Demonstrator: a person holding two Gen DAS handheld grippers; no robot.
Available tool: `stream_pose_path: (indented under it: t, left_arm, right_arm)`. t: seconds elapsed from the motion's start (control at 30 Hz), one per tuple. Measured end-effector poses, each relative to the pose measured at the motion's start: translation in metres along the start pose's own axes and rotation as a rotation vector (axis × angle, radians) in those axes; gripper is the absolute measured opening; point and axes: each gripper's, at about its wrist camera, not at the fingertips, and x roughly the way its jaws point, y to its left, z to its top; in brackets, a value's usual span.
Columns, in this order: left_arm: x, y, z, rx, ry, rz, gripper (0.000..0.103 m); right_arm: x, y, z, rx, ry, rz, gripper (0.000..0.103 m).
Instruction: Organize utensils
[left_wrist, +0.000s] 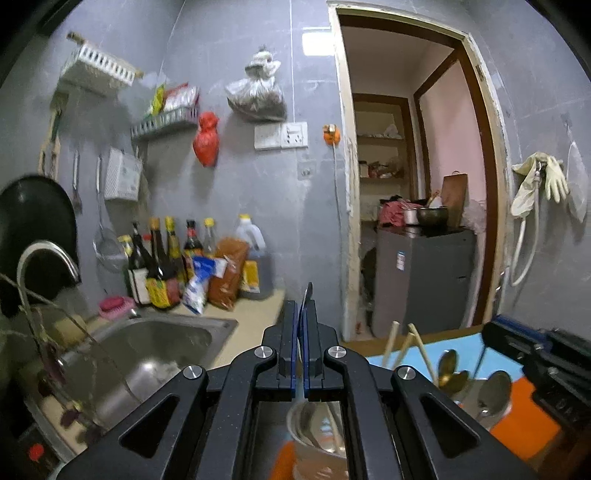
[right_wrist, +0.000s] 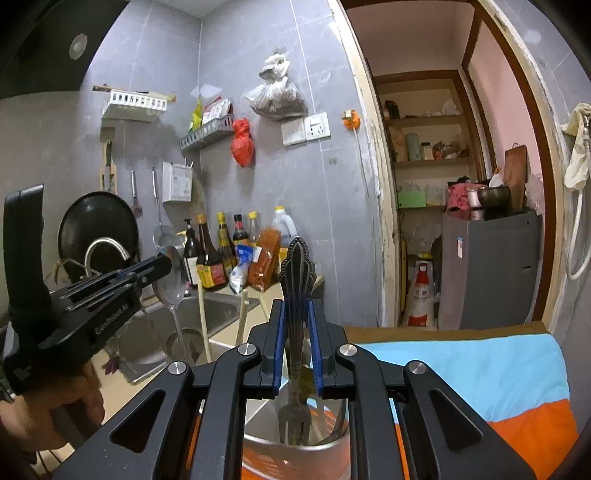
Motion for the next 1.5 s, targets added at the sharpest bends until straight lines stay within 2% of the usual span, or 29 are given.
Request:
stream_pose_path:
  t: [0.13, 0.33, 0.63, 0.7, 0.77, 0.83, 0.9, 0.97, 1.2, 1.27, 1.43, 1.5]
  left_arm:
    - [0.002, 0.006, -0.001, -0.075, 0.059, -0.068, 0.001]
    - [0.004, 0.005, 0.001, -0.120, 0.131, -0.113, 0.003]
    - [0.009, 0.009, 0.000, -0.175, 0.202, -0.141, 0.005]
    - [0.011, 0.009, -0.001, -0.182, 0.218, -0.145, 0.005]
    - [0.012, 0.010, 0.000, -0.192, 0.231, -0.144, 0.006]
    - [0.011, 0.010, -0.001, -0.201, 0.232, -0.149, 0.007]
    - [0.011, 0.011, 0.000, -0.213, 0.230, -0.160, 0.011]
    - [0.009, 0.013, 0.000, -0.224, 0.226, -0.170, 0.021]
    - [0.009, 0.016, 0.002, -0.252, 0.254, -0.202, 0.023]
    - [0.008, 0.015, 0.003, -0.257, 0.249, -0.207, 0.035]
    - [0.004, 0.016, 0.006, -0.267, 0.235, -0.232, 0.040]
    - [0.002, 0.016, 0.008, -0.268, 0.229, -0.237, 0.047]
  right_arm:
    - [0.001, -0.002, -0.003, 0.005, 0.018, -0.005, 0.012]
    - [0.002, -0.002, -0.004, 0.007, 0.041, -0.010, 0.012]
    - [0.002, -0.005, -0.003, 0.016, 0.060, -0.018, 0.013]
    - [0.001, -0.006, -0.003, 0.015, 0.060, -0.021, 0.014]
    - [0.001, -0.006, -0.002, 0.019, 0.058, -0.018, 0.021]
    - [0.000, -0.006, -0.001, 0.017, 0.058, -0.022, 0.024]
    - [-0.002, -0.007, 0.000, 0.014, 0.060, -0.023, 0.025]
    - [-0.002, -0.007, 0.001, 0.013, 0.062, -0.027, 0.026]
    - [-0.007, -0.011, 0.007, 0.026, 0.072, -0.049, 0.031]
    - [-0.010, -0.010, 0.009, 0.021, 0.065, -0.053, 0.034]
    - [-0.014, -0.010, 0.013, 0.021, 0.059, -0.059, 0.045]
    - [-0.016, -0.011, 0.015, 0.025, 0.057, -0.066, 0.049]
